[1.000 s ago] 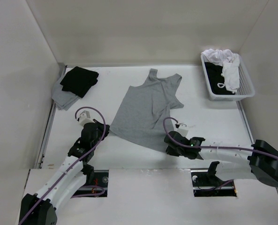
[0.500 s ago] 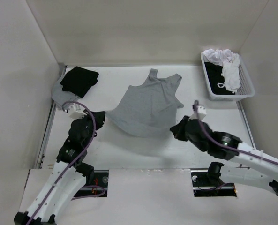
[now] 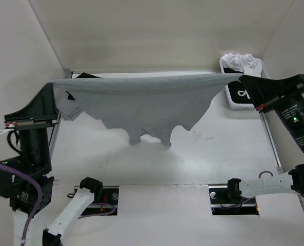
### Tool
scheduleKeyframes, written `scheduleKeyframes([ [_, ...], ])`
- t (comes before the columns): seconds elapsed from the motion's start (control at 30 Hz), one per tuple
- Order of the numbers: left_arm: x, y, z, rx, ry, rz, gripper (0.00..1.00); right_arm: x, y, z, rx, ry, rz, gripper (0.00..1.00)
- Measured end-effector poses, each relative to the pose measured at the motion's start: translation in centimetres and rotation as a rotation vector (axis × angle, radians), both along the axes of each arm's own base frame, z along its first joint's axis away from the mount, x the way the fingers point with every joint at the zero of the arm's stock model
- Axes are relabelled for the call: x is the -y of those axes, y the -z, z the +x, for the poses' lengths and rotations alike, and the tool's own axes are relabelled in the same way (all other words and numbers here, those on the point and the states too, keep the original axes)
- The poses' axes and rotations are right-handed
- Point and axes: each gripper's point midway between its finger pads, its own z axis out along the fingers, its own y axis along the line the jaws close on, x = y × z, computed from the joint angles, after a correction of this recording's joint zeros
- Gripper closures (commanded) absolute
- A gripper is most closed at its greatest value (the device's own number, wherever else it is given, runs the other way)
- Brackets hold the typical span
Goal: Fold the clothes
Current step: Flatten the tank top out
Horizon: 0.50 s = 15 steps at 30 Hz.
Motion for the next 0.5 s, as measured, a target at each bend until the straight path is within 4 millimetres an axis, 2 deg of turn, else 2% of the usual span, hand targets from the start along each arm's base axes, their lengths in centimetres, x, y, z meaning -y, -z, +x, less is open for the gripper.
scheduleKeyframes([
  [0.07,-0.8,-3.0,-1.6,0.073,-0.015,-0.019,1.0,0.1,-2.0,-0.1,0.046,0.006,-0.008,1.0],
  [0.13,-1.2,-4.8,-2.3,0.118,-0.03,-0.027,1.0,-0.2,-2.9,0.2,0.077,0.036,-0.035,1.0],
  [0.2,-1.2,-5.6,-1.9,0.129,-0.048,-0.024,1.0,-1.3,-3.0,1.0,0.099,0.073,-0.085,1.0],
  [0.27,-0.9,-5.5,-0.4,0.109,-0.062,-0.013,1.0,-2.4,-2.4,2.6,0.109,0.137,-0.14,1.0],
  [0.33,-0.2,-4.6,2.4,0.066,-0.069,0.007,1.0,-3.4,-0.7,5.5,0.102,0.21,-0.21,1.0],
  [0.4,0.7,-2.6,6.4,-0.014,-0.086,0.039,1.0,-4.0,1.3,9.3,0.071,0.262,-0.26,1.0],
  [0.5,1.0,2.6,14.6,-0.191,-0.147,0.097,1.0,-4.5,5.3,16.8,-0.017,0.286,-0.309,1.0],
])
